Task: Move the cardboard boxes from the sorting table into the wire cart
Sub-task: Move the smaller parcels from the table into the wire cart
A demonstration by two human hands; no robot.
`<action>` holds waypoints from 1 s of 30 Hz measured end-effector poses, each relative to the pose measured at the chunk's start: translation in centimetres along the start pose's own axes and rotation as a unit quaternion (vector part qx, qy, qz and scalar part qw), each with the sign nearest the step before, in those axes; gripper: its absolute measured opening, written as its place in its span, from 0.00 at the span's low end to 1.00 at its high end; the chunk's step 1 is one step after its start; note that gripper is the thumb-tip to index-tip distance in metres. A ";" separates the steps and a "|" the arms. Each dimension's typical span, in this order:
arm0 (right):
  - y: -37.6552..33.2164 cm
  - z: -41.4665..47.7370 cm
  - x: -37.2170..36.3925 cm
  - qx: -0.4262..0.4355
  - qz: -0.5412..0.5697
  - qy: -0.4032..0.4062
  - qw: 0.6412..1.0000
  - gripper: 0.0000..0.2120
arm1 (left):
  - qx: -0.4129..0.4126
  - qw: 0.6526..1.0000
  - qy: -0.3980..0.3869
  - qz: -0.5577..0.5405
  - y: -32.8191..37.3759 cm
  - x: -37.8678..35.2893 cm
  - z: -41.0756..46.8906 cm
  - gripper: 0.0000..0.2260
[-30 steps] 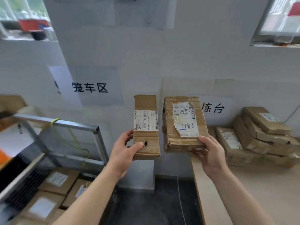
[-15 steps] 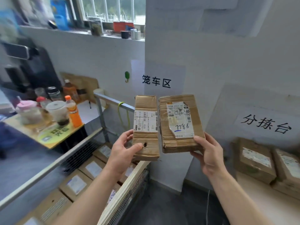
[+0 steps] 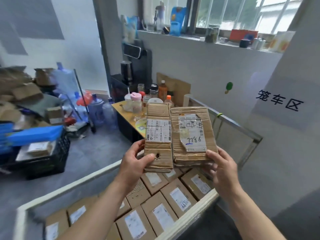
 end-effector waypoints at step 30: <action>29.8 3.4 -23.9 -0.246 -0.193 -0.296 0.903 0.06 | 0.150 0.913 0.380 -0.019 -17.2 28.7 -11.5 0.26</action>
Point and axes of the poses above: each hand's wrist, its own z-axis towards the middle knuckle, its own x-axis out of the back of the hand, y = z × x, the point moved 7 cm from there along z, towards the middle knuckle, and after that the axes turned 11 degrees about -z, right-handed, at the moved point
